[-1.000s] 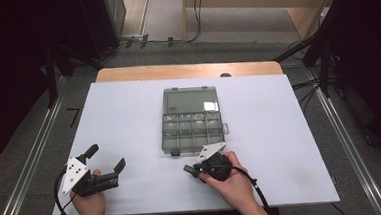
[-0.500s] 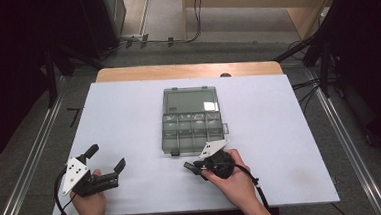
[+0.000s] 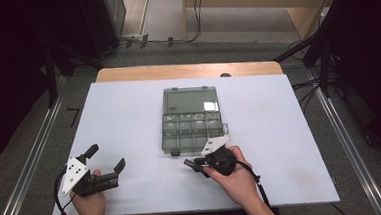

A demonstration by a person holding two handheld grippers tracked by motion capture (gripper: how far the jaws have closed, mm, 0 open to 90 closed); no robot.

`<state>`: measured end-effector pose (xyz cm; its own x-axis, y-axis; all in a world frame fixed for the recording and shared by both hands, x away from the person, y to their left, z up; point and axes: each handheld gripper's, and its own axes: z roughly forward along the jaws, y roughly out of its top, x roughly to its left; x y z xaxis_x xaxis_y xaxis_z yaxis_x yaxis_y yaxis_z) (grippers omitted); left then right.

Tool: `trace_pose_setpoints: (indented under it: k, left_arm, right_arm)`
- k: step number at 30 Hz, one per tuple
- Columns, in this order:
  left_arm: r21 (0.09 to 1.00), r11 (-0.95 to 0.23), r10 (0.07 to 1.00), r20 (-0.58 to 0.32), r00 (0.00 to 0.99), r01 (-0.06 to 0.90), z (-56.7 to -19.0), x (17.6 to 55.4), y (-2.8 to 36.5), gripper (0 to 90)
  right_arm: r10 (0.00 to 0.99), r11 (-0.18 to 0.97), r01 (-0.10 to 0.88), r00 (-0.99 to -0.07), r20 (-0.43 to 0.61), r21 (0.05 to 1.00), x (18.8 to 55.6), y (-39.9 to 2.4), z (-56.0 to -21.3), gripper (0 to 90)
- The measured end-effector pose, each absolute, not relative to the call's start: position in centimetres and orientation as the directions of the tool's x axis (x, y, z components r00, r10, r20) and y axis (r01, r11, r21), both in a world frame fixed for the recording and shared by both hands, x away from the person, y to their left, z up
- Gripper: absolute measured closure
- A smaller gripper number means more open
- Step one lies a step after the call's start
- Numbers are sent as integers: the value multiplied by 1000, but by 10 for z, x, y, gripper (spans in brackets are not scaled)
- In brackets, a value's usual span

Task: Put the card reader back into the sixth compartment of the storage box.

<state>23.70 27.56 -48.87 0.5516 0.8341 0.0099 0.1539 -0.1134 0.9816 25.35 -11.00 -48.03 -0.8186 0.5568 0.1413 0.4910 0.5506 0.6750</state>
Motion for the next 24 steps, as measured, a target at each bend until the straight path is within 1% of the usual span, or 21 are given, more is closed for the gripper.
trace_pose_setpoints:
  k: [24]
  left_arm:
    - [982, -112, 834, 9, 552, 153, -489, 237, 276, 0]
  right_arm:
    - [551, 537, 488, -820, 152, 688, 266, -110, -468, 712]
